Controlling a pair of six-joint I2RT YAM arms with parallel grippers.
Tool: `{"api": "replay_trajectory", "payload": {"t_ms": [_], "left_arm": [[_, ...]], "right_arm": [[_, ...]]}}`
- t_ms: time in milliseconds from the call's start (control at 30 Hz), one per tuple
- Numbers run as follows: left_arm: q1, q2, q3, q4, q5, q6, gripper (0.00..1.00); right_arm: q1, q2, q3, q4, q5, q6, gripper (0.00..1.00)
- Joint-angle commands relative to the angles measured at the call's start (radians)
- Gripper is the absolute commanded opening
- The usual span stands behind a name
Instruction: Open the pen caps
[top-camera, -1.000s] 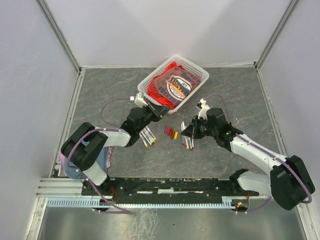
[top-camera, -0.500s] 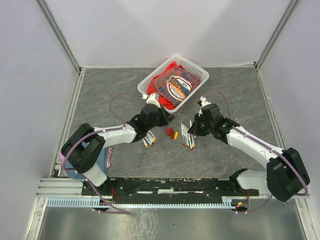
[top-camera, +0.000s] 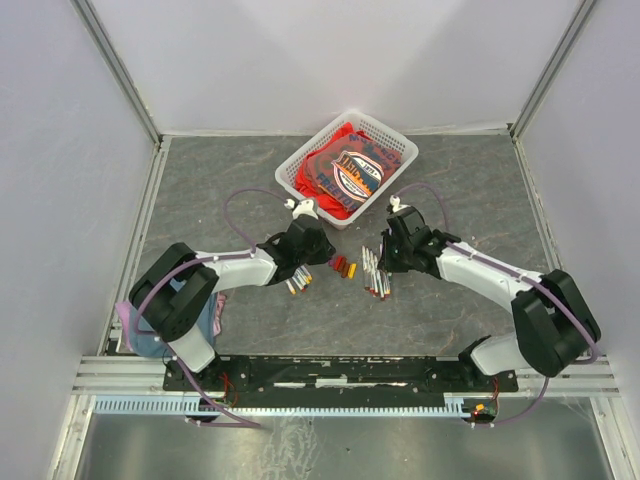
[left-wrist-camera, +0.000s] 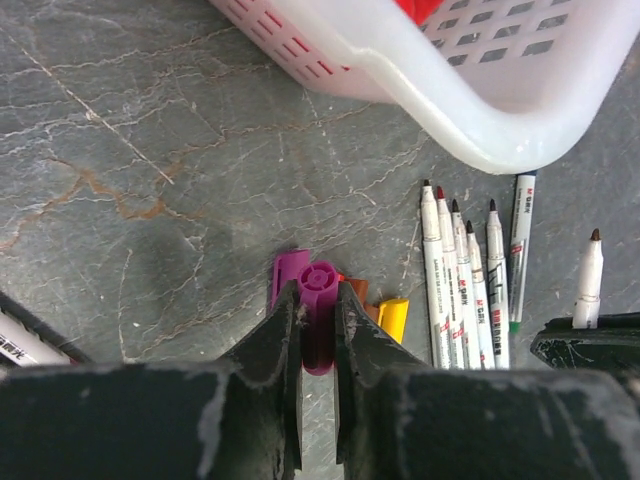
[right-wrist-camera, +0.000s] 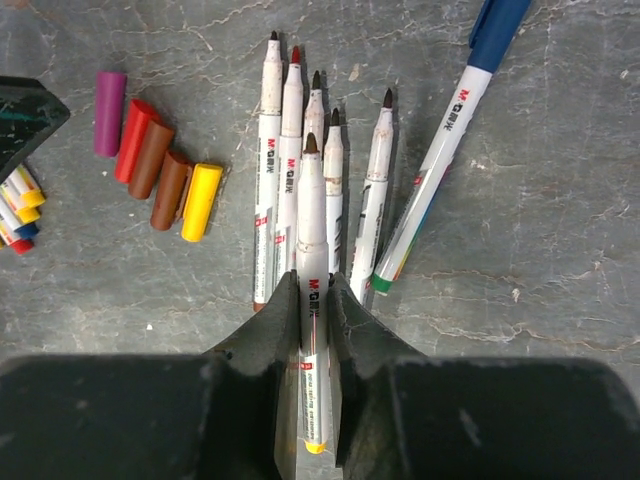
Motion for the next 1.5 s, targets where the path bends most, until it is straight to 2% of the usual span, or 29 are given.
{"api": "replay_trajectory", "payload": {"t_ms": [0, 533, 1100, 1467], "left_arm": [[-0.005, 0.013, 0.014, 0.000, -0.039, 0.048, 0.17], [-0.006, 0.049, 0.017, -0.005, -0.037, 0.046, 0.32], [-0.006, 0.049, 0.018, -0.001, -0.030, 0.037, 0.33], [-0.007, 0.036, 0.015, 0.002, -0.030, 0.036, 0.33]], "right_arm": [[0.008, 0.027, 0.048, 0.006, 0.049, -0.003, 0.18], [0.012, 0.077, 0.052, 0.023, 0.054, 0.006, 0.22], [0.013, 0.107, 0.058, 0.029, 0.056, 0.010, 0.26], [0.015, 0.038, 0.059, 0.006, 0.103, 0.009, 0.26]]}}
